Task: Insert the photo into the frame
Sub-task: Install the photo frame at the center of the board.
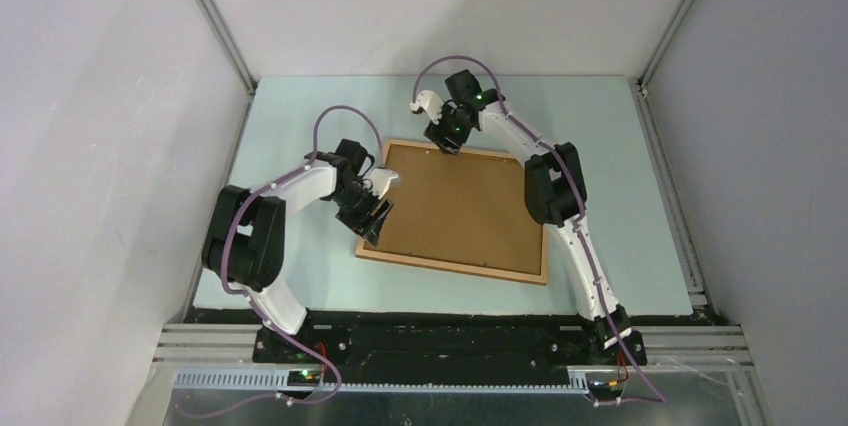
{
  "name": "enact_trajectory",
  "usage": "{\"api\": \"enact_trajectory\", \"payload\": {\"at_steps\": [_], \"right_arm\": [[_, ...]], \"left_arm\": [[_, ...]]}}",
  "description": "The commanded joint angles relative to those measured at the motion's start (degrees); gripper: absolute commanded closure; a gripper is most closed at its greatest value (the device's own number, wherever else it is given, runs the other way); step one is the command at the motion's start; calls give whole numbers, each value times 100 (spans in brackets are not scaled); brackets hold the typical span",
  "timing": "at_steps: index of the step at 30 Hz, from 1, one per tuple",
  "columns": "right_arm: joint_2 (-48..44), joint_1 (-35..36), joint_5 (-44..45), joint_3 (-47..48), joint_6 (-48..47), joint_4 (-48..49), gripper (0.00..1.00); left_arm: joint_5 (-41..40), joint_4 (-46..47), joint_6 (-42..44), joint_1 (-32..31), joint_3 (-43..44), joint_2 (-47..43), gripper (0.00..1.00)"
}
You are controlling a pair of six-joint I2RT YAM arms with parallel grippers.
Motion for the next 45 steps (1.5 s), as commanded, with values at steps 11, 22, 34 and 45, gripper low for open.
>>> {"api": "enact_trajectory", "payload": {"at_steps": [11, 22, 34, 45], "right_arm": [[-3026, -1078, -131, -2518, 1780, 375, 26], [-4561, -2031, -358, -4815, 2414, 784, 26], [-4863, -2954, -742, -6103, 2919, 1039, 11], [-4161, -3021, -750, -6102, 3147, 918, 18]], "left_arm": [[428, -124, 12, -24, 108, -642, 29], [-218, 336, -505, 4, 508, -1026, 10], [-891, 1119, -759, 0, 1013, -309, 4], [-772, 1280, -916, 2, 1170, 164, 5]]}}
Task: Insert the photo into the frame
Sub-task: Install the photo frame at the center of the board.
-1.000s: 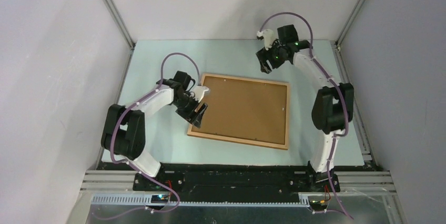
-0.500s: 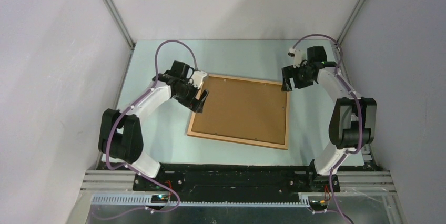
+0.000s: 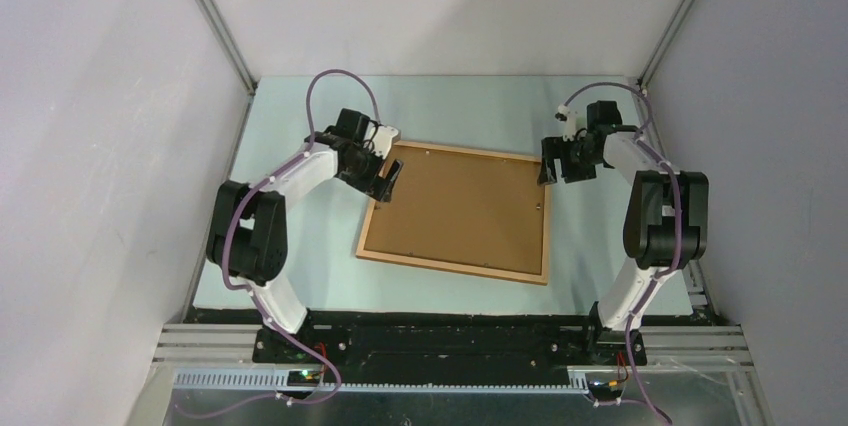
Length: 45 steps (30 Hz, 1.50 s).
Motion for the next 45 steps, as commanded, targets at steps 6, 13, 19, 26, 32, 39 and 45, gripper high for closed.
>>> {"api": "enact_trajectory", "payload": {"at_steps": [6, 13, 19, 26, 32, 39, 45], "right_arm": [[286, 27, -268, -78, 37, -322, 19], [287, 144, -108, -334, -44, -397, 22], [294, 380, 34, -430, 23, -348, 27], [359, 614, 565, -499, 105, -170, 35], [386, 692, 877, -510, 104, -116, 45], [407, 706, 960, -527, 62, -112, 56], [404, 696, 880, -527, -31, -116, 62]], "left_arm": [[-35, 217, -165, 5, 143, -23, 5], [-37, 211, -199, -2, 138, -47, 6], [-43, 209, -219, 0, 117, -61, 6], [-25, 215, -211, 5, 70, -120, 6], [-3, 212, -210, 3, 55, -110, 6], [14, 213, -215, 4, 54, -100, 6], [3, 204, -208, 9, 47, -105, 6]]}}
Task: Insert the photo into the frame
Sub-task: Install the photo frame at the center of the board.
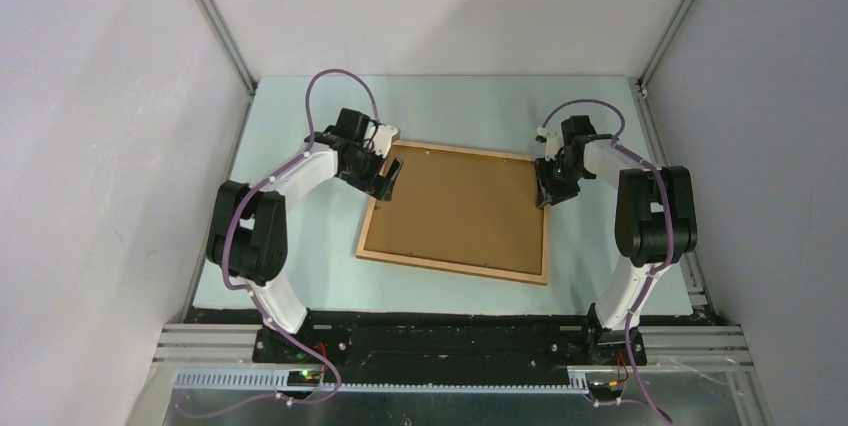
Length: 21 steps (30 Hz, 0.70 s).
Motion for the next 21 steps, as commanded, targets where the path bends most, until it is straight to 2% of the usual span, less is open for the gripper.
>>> {"api": "enact_trajectory", "payload": {"at_steps": [1, 15, 21], "right_arm": [[115, 58, 108, -99, -173, 107, 62], [62, 57, -106, -99, -350, 98, 68], [-42, 35, -156, -99, -350, 86, 60]], "left_arm": [[0, 143, -81, 11, 50, -116, 6], [2, 139, -70, 25, 35, -128, 6], [5, 141, -75, 49, 6, -159, 6]]}}
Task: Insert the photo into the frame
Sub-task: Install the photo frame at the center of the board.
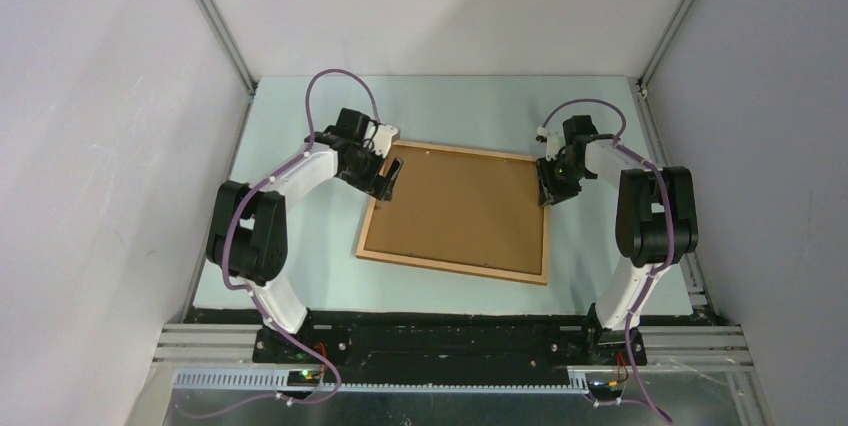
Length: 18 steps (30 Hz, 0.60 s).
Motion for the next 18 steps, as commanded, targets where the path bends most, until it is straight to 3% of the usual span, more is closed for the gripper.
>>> {"api": "enact_trajectory", "payload": {"at_steps": [1, 9, 18], "right_arm": [[-49, 72, -102, -99, -218, 101, 57], [-547, 51, -9, -99, -238, 151, 36], [-1614, 275, -20, -319, -455, 160, 32]], "left_arm": [[6, 131, -71, 42, 8, -166, 5], [-181, 144, -80, 92, -4, -290, 2], [-609, 389, -72, 140, -119, -500, 0]]}}
